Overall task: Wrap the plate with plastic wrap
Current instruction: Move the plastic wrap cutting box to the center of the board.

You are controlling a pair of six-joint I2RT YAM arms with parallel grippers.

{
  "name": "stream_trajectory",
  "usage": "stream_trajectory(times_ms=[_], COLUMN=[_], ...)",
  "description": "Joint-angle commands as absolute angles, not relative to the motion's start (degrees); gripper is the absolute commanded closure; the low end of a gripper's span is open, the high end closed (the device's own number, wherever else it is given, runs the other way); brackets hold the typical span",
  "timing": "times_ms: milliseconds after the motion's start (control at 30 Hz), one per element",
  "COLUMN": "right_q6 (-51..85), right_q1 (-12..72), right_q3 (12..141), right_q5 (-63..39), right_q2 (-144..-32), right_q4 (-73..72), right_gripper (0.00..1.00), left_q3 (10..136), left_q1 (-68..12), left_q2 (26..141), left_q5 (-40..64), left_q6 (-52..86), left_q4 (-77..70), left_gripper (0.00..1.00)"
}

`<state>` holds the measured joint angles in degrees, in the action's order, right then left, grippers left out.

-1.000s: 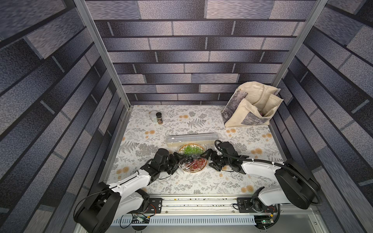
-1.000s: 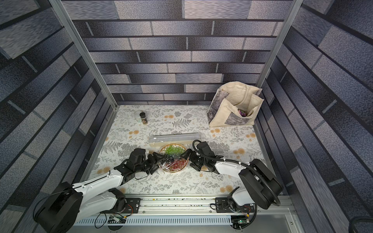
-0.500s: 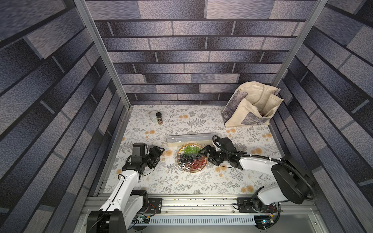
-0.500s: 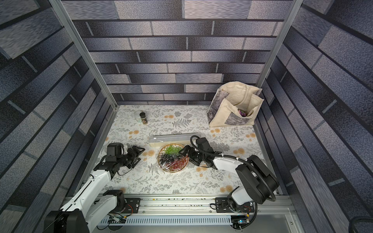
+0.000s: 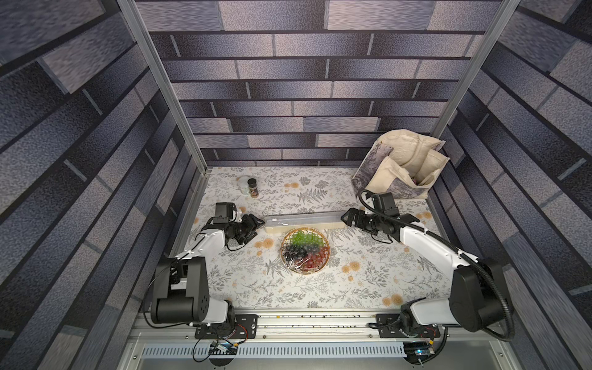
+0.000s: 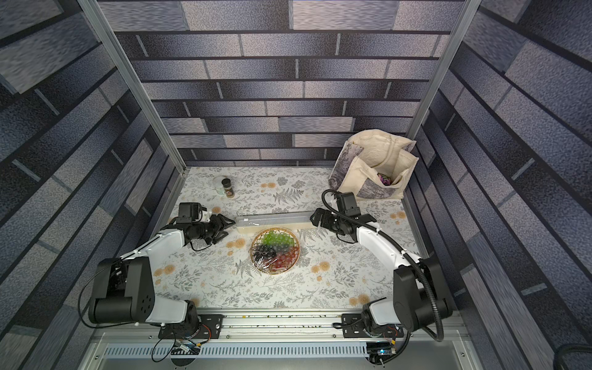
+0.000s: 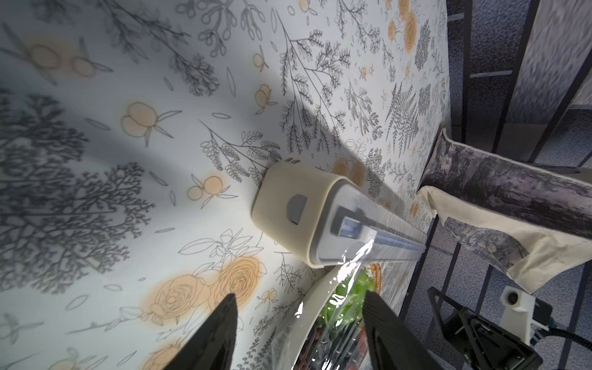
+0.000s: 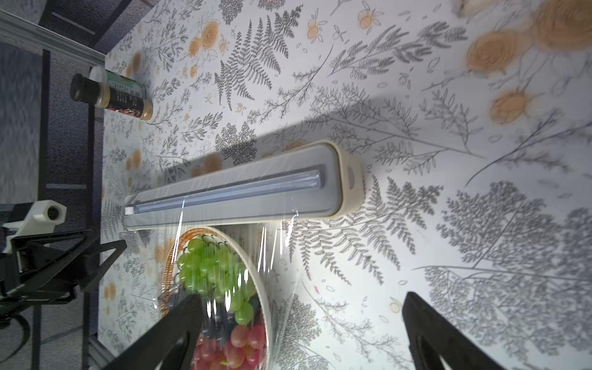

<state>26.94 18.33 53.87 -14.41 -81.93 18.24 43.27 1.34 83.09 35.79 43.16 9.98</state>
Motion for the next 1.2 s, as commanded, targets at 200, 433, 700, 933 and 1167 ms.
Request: stream_trajectory(times_ms=[200,433,700,933,1167], right_q6=[15.02,15.92,15.89,16.00,15.58], right_q1=[15.76,15.19,13.94,12.79,12.57], right_q3=[65.45,66.73,67.05,67.75,67.32], right_q5=[-15.53,-17.13,-15.67,-14.60,-15.31], right_q2=[-95.80,-101.56,-103.92,-104.88,-103.56], right_q4=[23.40,22.39,22.69,22.50,21.44], right_gripper=[0.19,0.41,0.53,0.53,0.53], left_q3=[46.81,48.98,53.71,55.69,53.49], left_q1=[-0.60,-1.10,-2.28,-2.55,-0.76], left_q2=[88.55,92.80,97.87,100.59,94.95], left_q5=[34.16,33.00,31.11,30.42,31.37], left_q6=[39.73,38.76,37.78,37.79,37.30], left_q4=[8.39,8.30,8.77,8.48,8.55], left_gripper=[0.43,0.55,0.62,0.60,0.45])
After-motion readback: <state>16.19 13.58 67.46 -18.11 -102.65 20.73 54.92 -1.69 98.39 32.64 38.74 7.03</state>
